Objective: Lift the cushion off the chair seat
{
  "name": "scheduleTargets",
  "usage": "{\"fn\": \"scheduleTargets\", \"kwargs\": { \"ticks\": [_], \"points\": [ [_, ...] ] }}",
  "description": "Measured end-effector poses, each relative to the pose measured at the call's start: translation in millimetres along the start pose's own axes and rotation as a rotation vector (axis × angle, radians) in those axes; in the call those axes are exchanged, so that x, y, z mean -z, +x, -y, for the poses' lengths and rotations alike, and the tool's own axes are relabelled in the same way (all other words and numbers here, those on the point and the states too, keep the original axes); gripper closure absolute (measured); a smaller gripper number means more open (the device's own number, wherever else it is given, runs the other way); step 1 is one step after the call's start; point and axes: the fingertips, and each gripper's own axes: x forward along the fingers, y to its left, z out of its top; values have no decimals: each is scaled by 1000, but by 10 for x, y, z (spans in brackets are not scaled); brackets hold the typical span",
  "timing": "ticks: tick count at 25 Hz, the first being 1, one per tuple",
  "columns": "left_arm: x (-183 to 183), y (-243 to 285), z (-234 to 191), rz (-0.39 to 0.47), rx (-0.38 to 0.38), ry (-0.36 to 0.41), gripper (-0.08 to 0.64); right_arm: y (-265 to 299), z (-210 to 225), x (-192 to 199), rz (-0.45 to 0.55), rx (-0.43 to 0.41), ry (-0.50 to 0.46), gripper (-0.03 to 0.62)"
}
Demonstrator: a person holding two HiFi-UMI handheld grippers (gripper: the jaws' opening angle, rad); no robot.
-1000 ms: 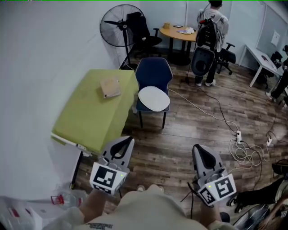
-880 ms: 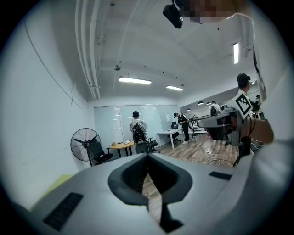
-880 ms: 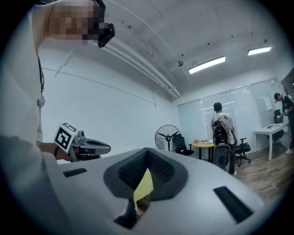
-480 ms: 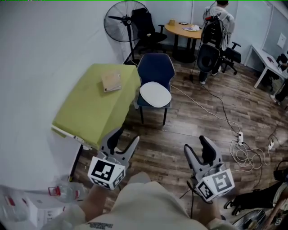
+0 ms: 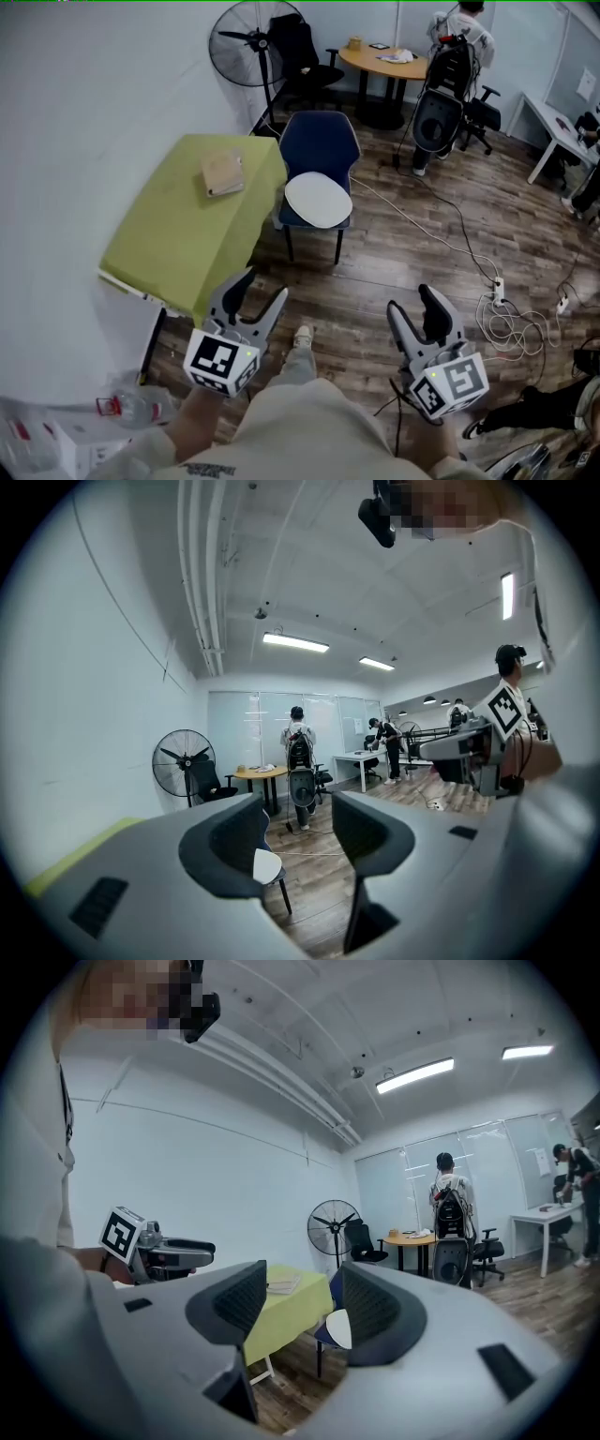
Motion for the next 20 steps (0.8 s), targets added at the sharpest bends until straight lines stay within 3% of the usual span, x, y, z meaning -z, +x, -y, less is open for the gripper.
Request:
{"fn": "scheduleTargets", "kwargs": {
  "ticks": [6,20],
  "points": [
    [-14,423,-285,-11,10,0,339,523,268,87,-51,10,5,341],
    [73,1630,-1596,-98,23,8,339,2279,689,-91,-127,7,23,341]
  ]
}}
